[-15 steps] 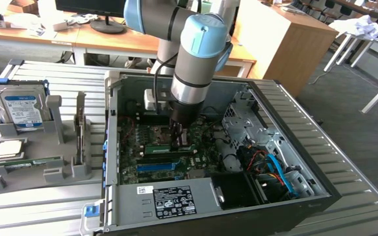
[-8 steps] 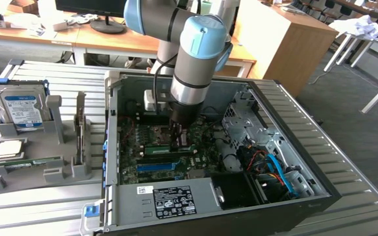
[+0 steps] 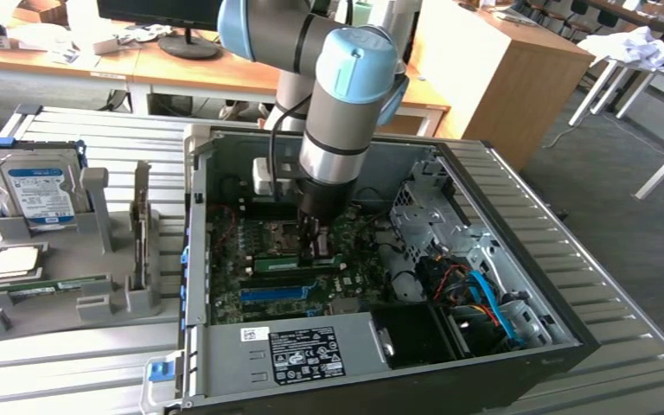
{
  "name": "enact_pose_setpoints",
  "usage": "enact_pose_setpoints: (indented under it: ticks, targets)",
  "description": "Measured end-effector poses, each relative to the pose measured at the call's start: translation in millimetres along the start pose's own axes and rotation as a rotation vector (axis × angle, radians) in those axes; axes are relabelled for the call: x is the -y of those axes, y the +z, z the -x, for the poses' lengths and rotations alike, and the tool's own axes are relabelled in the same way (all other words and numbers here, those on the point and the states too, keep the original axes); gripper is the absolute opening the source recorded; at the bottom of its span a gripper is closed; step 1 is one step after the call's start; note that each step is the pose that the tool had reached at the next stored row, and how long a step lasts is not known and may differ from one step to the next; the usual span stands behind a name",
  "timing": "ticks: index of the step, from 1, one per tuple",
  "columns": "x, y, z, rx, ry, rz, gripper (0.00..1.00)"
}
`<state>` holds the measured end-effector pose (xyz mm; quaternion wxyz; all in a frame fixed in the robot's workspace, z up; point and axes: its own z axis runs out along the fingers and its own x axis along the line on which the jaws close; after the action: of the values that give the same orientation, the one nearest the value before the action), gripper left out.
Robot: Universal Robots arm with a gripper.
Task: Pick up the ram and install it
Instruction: 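Insert the ram into the slot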
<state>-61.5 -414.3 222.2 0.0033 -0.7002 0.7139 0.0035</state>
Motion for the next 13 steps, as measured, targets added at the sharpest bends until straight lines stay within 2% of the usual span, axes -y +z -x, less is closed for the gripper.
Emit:
enact_pose_setpoints:
  ticks: [13]
  targets:
    - [0.0, 0.0, 3.5, -0.0001, 0.0, -0.0002, 0.13]
